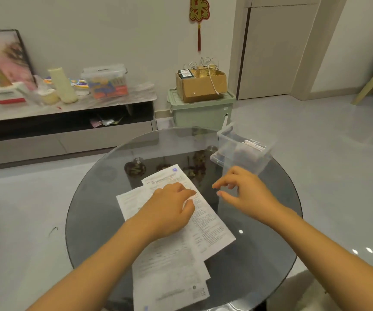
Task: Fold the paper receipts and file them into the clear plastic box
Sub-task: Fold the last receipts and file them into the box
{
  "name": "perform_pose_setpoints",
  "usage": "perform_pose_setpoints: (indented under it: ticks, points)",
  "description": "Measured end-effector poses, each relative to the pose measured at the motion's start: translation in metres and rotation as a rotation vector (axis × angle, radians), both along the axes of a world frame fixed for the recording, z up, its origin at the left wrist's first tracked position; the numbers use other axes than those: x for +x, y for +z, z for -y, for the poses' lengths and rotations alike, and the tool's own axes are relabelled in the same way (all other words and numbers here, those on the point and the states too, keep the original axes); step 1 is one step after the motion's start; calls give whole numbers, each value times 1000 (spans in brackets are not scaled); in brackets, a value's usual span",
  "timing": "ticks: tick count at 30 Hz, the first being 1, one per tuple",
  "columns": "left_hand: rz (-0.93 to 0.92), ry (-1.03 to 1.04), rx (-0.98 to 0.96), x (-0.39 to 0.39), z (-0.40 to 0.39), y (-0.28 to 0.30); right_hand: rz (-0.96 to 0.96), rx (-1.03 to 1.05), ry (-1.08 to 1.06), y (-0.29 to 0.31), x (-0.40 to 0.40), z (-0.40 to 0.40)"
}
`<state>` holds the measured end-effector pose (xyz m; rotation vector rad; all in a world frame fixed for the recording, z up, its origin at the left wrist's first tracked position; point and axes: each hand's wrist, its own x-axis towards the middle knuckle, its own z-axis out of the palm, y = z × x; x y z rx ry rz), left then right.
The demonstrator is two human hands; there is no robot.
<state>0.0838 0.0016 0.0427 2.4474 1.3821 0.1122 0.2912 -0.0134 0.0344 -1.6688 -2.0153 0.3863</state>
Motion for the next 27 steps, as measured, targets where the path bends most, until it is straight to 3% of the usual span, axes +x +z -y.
perform_pose_setpoints:
  ticks: [6, 11, 18, 27]
  points:
    - [-88, -12, -110, -29, 25, -16, 52, -131, 118, -23, -29, 13]
    - [-55, -103, -190, -48, 16, -29, 83, -229, 244, -35, -38, 10]
    - [-133, -148, -148, -55, -8, -51, 160, -291, 382, -37, -47, 0]
    - [-31, -118, -124, -60, -3, -45, 141, -335, 415, -45, -57, 4]
